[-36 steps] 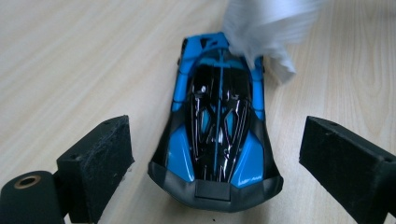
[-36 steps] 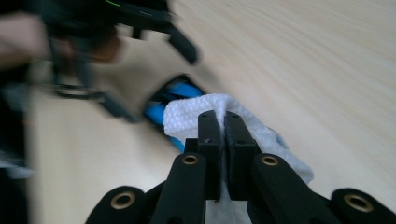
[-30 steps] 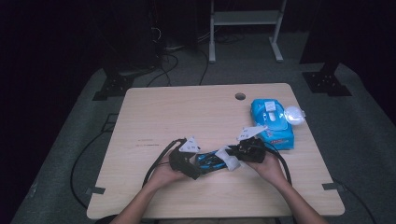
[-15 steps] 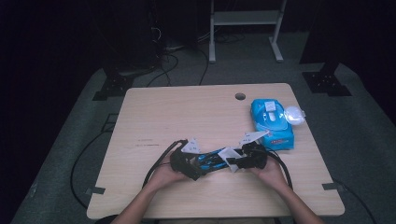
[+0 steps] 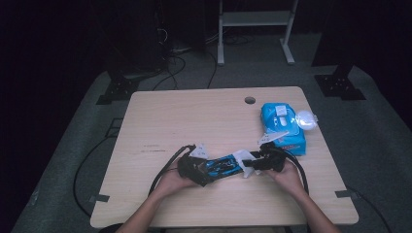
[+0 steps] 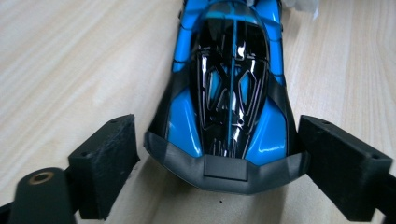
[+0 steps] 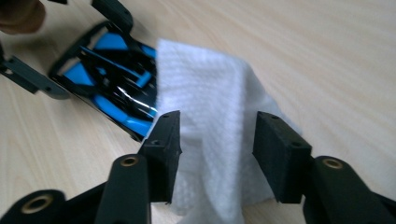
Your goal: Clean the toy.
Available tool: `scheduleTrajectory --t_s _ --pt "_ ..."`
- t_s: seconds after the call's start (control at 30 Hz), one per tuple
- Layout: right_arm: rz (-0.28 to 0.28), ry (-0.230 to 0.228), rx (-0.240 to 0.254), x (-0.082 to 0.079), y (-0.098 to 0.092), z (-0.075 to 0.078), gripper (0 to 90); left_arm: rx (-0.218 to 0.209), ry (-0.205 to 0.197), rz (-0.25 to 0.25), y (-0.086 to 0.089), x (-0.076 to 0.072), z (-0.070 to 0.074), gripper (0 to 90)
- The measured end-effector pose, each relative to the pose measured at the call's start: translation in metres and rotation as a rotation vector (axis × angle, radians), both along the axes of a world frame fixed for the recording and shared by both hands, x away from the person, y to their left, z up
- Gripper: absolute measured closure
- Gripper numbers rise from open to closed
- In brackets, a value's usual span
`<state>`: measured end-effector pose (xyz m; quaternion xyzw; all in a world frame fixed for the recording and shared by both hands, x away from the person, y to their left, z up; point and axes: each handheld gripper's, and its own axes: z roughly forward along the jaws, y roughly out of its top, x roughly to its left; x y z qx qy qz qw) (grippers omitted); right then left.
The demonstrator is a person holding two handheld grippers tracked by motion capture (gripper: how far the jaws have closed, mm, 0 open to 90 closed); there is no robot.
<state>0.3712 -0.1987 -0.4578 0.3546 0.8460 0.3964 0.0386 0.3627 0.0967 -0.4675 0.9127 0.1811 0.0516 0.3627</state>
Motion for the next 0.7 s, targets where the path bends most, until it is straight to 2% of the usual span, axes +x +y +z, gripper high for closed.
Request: scheduleTrajectory --t_s 0.03,0.1,0.13,0.2,0.23,0.3,0.4,0.57,0.63,0.7 --pt "0.001 0.022 -0.002 0.002 0.001 -0.003 53.4 0.012 0.008 -0.004 0.0 0.0 -0.001 13.9" --pt "0.005 0.064 0.038 0.004 -0.001 -0.006 64.2 0.017 0.012 -0.006 -0.001 0.0 -0.002 16.9" --pt "0.006 0.076 0.038 0.005 -0.001 -0.007 66.7 0.017 0.017 -0.01 -0.001 0.0 -0.002 19.3" --pt "0.017 0.125 0.084 0.007 -0.003 -0.009 75.5 0.016 0.02 -0.018 -0.001 0.001 -0.002 23.3" --pt "0.021 0.129 0.085 0.007 -0.003 -0.009 79.2 0.025 0.016 -0.021 -0.002 0.001 -0.002 23.4" --pt "0.025 0.106 0.071 0.005 -0.003 -0.007 84.6 0.029 0.017 -0.024 -0.003 0.001 -0.001 23.6" --pt "0.041 0.076 0.078 0.0 0.004 0.001 86.2 0.031 0.016 -0.029 -0.005 0.002 -0.001 23.7" --pt "0.114 0.009 0.101 -0.006 0.034 0.01 86.3 0.012 0.01 -0.036 -0.014 0.005 -0.003 23.8" --pt "0.145 -0.01 0.076 -0.008 0.05 0.01 86.3 0.014 0.003 -0.034 -0.017 0.005 -0.003 23.9" --pt "0.168 -0.057 0.035 -0.012 0.059 0.008 86.3 0.01 0.008 -0.036 -0.017 0.006 -0.003 23.8"
